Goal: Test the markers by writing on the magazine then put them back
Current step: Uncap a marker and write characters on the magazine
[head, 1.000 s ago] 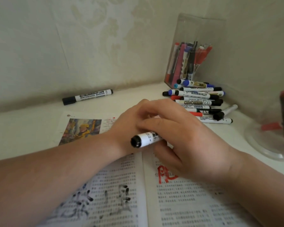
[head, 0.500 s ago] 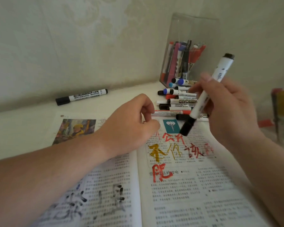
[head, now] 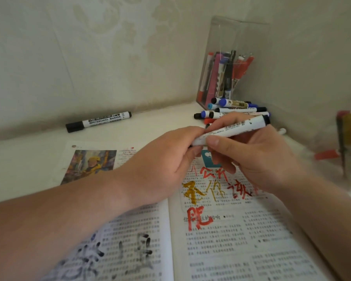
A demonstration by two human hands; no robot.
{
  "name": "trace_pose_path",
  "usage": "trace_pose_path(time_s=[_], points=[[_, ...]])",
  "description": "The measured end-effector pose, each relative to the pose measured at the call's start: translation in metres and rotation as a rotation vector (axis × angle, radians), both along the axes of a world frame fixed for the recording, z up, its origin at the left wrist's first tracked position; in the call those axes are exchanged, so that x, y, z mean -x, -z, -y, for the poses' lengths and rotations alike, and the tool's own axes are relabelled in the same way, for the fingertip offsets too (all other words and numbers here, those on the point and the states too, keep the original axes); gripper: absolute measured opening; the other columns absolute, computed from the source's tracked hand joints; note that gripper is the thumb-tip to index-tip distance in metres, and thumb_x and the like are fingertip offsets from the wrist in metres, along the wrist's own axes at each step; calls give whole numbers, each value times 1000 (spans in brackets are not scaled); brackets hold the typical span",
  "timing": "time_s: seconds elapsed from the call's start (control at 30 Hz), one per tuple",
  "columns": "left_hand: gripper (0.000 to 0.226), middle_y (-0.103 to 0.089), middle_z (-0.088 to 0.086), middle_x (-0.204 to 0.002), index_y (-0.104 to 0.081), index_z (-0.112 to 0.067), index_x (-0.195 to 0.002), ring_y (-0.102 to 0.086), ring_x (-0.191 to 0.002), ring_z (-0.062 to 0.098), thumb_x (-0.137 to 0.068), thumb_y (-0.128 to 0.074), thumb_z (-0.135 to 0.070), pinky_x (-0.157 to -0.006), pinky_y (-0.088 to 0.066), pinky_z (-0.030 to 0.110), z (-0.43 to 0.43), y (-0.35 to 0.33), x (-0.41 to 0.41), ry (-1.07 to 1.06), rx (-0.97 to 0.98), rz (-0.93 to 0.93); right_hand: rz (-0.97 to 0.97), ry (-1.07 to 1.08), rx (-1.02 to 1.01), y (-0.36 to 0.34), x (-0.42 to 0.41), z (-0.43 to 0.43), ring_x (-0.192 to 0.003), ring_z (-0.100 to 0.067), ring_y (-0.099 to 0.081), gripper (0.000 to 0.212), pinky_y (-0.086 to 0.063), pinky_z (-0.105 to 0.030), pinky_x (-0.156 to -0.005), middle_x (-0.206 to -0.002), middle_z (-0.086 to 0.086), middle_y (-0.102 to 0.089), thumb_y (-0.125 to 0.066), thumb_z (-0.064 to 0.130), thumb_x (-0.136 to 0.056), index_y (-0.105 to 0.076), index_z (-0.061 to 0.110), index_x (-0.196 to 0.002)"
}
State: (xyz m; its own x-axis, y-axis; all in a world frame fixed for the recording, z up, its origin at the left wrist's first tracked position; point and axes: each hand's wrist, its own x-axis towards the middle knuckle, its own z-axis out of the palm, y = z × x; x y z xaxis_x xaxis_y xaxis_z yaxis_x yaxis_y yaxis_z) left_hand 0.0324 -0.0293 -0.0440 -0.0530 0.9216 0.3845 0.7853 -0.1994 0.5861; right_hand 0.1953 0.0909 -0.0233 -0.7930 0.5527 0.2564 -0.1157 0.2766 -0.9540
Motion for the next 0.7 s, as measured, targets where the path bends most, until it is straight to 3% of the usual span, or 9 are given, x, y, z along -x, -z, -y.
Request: trace_pose_path(time_s=[0.1,0.23,0.33,0.43,0.6,0.7], points=[[21,-58,-20,-96,-52,-34,-117,-57,-91,3,-105,-36,-41,-73,-40,13,1,-1,-3,18,6,-4,-10,3,-12,4,2,-2,-54,-34,-55,22,-43,-32,-47,-68,-22,-65,-77,32,-80,-74,16,-95],[21,-64,-11,-79,-53,-37,-103,-62,-75,11,-99,-36,-49,-63,-45,24,3,-7,-4,47,18,82,-38,-24,12,3,2,0,-53,-29,-56,28,-42,-31,-46,-71,-27,-63,-76,32,-80,-71,7,-91],[19,-66,-13,-82,-56,-39,-96,-62,-76,8,-97,-41,-49,-63,-46,22,3,-8,-6,60,20,137,-43,-14,-1,2,2,2,-54,-31,-56,25,-41,-31,-47,-72,-29,-62,-76,27,-83,-70,4,-87],[28,-70,-13,-87,-63,-35,-103,-66,-82,9,-96,-42,-52,-70,-49,28,4,-10,-7,47,39,179,-63,-14,-11,1,2,5,-53,-29,-56,16,-42,-30,-46,-71,-29,-61,-71,18,-89,-68,2,-86],[32,-74,-12,-93,-63,-45,-113,-70,-85,9,-93,-44,-63,-79,-52,37,4,-13,-7,67,62,218,-107,10,13,-5,0,9,-48,-27,-52,14,-39,-27,-44,-65,-30,-57,-68,11,-87,-64,-1,-80],[30,-69,7,-91,-49,-46,-118,-66,-86,32,-96,-40,-65,-81,-51,56,10,-10,-7,119,92,292,-128,119,72,-12,-3,3,-42,-25,-50,12,-35,-24,-41,-55,-16,-59,-64,10,-82,-66,11,-70]])
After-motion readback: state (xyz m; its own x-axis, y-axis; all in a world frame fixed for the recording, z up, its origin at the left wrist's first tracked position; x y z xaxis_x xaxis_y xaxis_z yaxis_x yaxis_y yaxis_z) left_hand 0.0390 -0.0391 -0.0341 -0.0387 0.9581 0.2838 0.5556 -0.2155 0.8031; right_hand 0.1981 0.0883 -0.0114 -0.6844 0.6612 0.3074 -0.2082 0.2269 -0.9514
